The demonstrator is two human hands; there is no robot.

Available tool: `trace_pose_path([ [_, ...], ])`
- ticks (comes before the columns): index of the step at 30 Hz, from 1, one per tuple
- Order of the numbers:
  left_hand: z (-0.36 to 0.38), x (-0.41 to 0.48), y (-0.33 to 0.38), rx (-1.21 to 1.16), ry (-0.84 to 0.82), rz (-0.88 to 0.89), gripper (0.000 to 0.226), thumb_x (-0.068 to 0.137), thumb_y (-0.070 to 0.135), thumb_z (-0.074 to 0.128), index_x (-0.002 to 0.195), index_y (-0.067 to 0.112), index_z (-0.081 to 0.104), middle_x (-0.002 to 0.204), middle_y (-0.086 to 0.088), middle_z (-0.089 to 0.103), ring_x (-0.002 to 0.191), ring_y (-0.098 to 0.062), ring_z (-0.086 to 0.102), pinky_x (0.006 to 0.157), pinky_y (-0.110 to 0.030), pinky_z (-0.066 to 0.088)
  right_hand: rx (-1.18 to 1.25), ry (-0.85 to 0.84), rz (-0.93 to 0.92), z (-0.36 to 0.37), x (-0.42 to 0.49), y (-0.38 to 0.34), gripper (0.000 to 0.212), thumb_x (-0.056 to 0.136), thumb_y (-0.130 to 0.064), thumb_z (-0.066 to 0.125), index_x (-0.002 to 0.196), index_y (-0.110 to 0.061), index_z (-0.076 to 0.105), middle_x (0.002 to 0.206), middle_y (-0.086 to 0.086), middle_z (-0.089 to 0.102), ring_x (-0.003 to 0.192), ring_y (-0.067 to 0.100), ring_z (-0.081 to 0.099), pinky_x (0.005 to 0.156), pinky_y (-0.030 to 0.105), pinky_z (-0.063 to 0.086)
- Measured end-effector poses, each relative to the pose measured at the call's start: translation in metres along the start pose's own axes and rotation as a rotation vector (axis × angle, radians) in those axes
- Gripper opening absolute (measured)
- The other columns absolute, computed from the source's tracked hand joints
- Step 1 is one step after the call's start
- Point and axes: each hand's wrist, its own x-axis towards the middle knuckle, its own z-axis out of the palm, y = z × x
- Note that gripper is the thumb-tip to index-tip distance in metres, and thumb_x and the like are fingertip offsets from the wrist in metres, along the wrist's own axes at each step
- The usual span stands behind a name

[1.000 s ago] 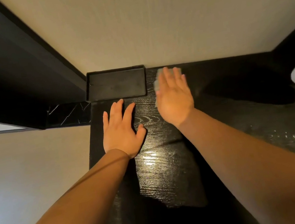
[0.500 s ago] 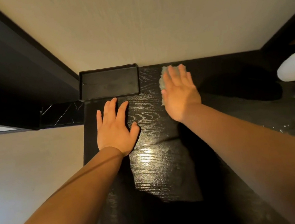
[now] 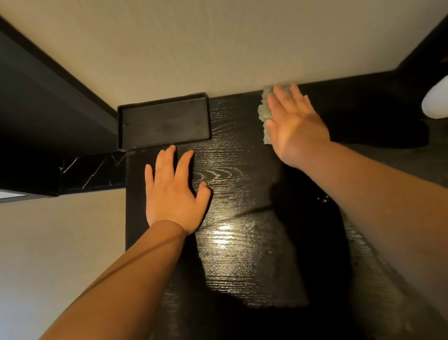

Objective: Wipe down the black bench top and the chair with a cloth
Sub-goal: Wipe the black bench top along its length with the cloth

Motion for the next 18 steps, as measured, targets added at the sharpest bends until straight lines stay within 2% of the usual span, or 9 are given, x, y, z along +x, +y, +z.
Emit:
trace_pose_path([
  [3,0.000,0.000,-0.001,0.007,0.000,-0.003,0.077,0.091,0.060,0.044,0.161,0.026,0.036,0.170,-0.008,0.024,0.160,-0.028,0.017,0.131,-0.057,0.009,0.020,0.046,0.140,0.003,-0.015,-0.006,0.062,0.109,-0.037,0.034,0.164,-0.012,0.019,0.172,0.010,0.013,0.158,0.040,0.007,0.129,0.051,0.011],
  [5,0.000,0.001,-0.001,0.007,-0.004,0.000,0.077,0.091,0.060,0.044,0.160,0.026,0.036,0.169,-0.008,0.024,0.160,-0.028,0.018,0.131,-0.057,0.009,0.042,0.011,0.139,0.004,-0.018,-0.022,0.067,0.108,-0.041,0.034,0.164,-0.011,0.013,0.172,0.011,0.010,0.157,0.042,0.004,0.129,0.053,0.010],
  [9,-0.002,0.000,0.001,0.009,0.001,0.001,0.077,0.091,0.059,0.043,0.160,0.025,0.036,0.169,-0.009,0.025,0.160,-0.029,0.018,0.131,-0.058,0.009,-0.024,-0.087,-0.228,0.016,-0.023,-0.046,0.068,0.107,-0.045,0.021,0.167,-0.016,0.006,0.174,0.004,0.003,0.159,0.035,-0.005,0.130,0.050,0.005],
  [11,-0.002,0.000,0.001,0.011,-0.002,0.002,0.077,0.091,0.059,0.044,0.160,0.025,0.037,0.169,-0.009,0.026,0.159,-0.029,0.019,0.130,-0.058,0.010,-0.025,-0.111,-0.318,0.012,-0.021,-0.030,0.065,0.108,-0.041,0.018,0.167,-0.018,0.005,0.175,0.002,0.000,0.160,0.030,-0.008,0.130,0.048,0.000],
  [13,-0.002,0.000,0.001,0.006,0.000,0.002,0.076,0.091,0.058,0.045,0.159,0.025,0.038,0.168,-0.009,0.026,0.159,-0.030,0.020,0.130,-0.058,0.011,-0.014,-0.077,-0.234,0.006,-0.016,-0.005,0.062,0.111,-0.034,0.025,0.167,-0.019,0.004,0.175,0.002,-0.001,0.160,0.030,-0.007,0.129,0.046,-0.003],
  [16,-0.002,0.000,0.001,0.002,0.009,0.004,0.076,0.091,0.057,0.045,0.159,0.025,0.038,0.168,-0.009,0.027,0.159,-0.030,0.020,0.130,-0.059,0.011,-0.019,-0.001,0.097,-0.004,-0.007,0.028,0.063,0.110,-0.034,0.028,0.166,-0.020,0.003,0.175,0.004,-0.001,0.160,0.034,-0.006,0.128,0.046,0.000],
  [18,-0.002,0.000,0.001,0.002,0.010,0.001,0.076,0.091,0.057,0.045,0.159,0.025,0.038,0.168,-0.009,0.027,0.159,-0.030,0.020,0.130,-0.059,0.011,-0.014,0.012,0.224,-0.006,-0.004,0.025,0.064,0.110,-0.034,0.030,0.166,-0.017,0.004,0.174,0.007,-0.004,0.159,0.035,-0.006,0.129,0.046,0.000],
])
